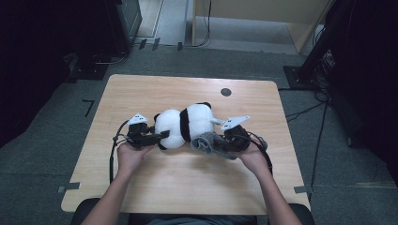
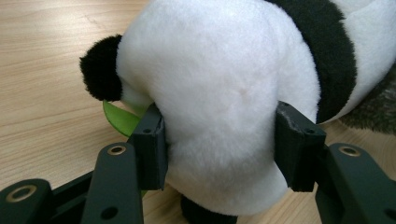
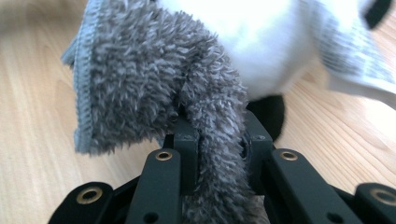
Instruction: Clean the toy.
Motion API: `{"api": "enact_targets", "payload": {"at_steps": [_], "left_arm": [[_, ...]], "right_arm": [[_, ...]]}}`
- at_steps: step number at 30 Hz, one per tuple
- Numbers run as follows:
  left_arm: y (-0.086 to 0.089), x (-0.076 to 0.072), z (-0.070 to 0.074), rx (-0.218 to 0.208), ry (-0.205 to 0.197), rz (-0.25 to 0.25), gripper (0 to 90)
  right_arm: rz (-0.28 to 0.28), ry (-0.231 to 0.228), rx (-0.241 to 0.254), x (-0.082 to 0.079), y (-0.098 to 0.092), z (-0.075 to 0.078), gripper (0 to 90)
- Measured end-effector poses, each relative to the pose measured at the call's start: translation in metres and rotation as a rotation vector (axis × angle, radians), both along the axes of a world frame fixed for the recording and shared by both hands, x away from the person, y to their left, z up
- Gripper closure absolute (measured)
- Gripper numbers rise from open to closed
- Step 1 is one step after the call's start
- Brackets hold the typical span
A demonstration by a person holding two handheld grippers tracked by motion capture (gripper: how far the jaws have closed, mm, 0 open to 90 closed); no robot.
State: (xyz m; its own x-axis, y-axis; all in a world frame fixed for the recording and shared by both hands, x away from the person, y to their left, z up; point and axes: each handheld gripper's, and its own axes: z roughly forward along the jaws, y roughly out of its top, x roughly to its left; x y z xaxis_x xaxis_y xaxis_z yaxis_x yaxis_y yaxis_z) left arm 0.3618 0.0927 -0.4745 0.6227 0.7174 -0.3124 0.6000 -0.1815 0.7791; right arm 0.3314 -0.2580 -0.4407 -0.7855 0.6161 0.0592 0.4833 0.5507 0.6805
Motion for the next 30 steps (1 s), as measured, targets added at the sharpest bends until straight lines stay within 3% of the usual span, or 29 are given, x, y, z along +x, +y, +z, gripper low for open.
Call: {"api": "enact_targets", "payload": {"at_steps": [9, 20, 30], "left_arm": [[0.0, 0.0, 0.0, -0.001, -0.001, 0.0, 44.3], [-0.001, 0.001, 0.0, -0.012, 0.006, 0.009, 44.1], [-0.001, 0.0, -0.001, -0.002, -0.005, 0.007, 44.4]], "right_arm": [[-0.094, -0.011, 0.008, 0.012, -0.024, -0.004, 73.9], [-0.15, -0.029, 0.029, 0.035, -0.028, -0.009, 73.9], [-0.205, -0.039, 0.041, 0.043, -0.037, -0.01, 74.0]]}}
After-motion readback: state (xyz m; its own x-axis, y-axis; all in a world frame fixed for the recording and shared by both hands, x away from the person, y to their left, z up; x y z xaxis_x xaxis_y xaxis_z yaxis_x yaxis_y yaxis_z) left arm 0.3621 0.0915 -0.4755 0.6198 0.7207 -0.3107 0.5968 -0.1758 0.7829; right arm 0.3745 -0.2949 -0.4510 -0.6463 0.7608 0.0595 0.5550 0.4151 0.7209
